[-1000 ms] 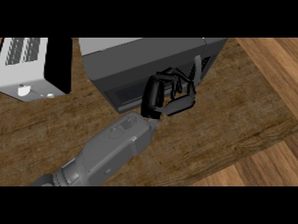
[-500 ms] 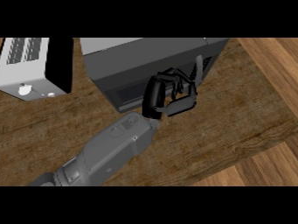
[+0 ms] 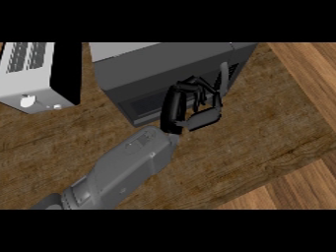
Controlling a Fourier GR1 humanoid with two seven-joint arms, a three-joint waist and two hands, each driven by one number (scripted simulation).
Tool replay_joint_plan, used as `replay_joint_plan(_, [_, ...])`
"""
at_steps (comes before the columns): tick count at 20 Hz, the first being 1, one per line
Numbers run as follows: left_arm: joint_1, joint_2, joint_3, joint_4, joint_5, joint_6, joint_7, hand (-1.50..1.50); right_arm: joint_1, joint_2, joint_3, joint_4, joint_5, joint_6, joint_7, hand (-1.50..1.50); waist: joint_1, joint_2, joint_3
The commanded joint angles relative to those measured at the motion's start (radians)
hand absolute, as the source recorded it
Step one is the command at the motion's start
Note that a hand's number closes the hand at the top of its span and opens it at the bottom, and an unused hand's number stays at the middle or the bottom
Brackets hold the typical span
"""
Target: Pick up the milk, place it into the microwave and close the microwave
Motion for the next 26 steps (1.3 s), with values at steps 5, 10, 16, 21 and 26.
replay_joint_plan(5, [-0.062, 0.000, 0.039, 0.100, 0.043, -0.019, 0.020, 1.50, -0.002, -0.034, -0.024, -0.004, -0.030, 0.011, 0.013, -1.50, -0.021, 0.009, -0.002])
replay_joint_plan(10, [-0.089, 0.000, -0.017, 0.112, 0.019, -0.034, 0.019, 1.50, -0.020, -0.040, -0.002, -0.012, -0.069, 0.034, 0.020, -1.50, -0.019, 0.013, 0.001])
replay_joint_plan(16, [-0.087, 0.000, -0.043, 0.174, 0.021, 0.028, 0.054, 1.50, -0.028, -0.057, 0.010, -0.021, -0.113, 0.061, 0.030, -1.50, -0.003, 0.008, 0.002])
replay_joint_plan(21, [-0.066, 0.000, -0.047, 0.200, 0.053, 0.064, 0.079, 1.50, -0.025, -0.076, 0.002, -0.025, -0.145, 0.064, 0.040, -1.50, 0.028, 0.003, -0.001])
replay_joint_plan(26, [-0.041, 0.000, -0.058, 0.222, 0.085, 0.117, 0.092, 1.50, -0.013, -0.098, -0.028, -0.046, -0.162, 0.056, 0.044, -1.50, 0.051, -0.010, -0.003])
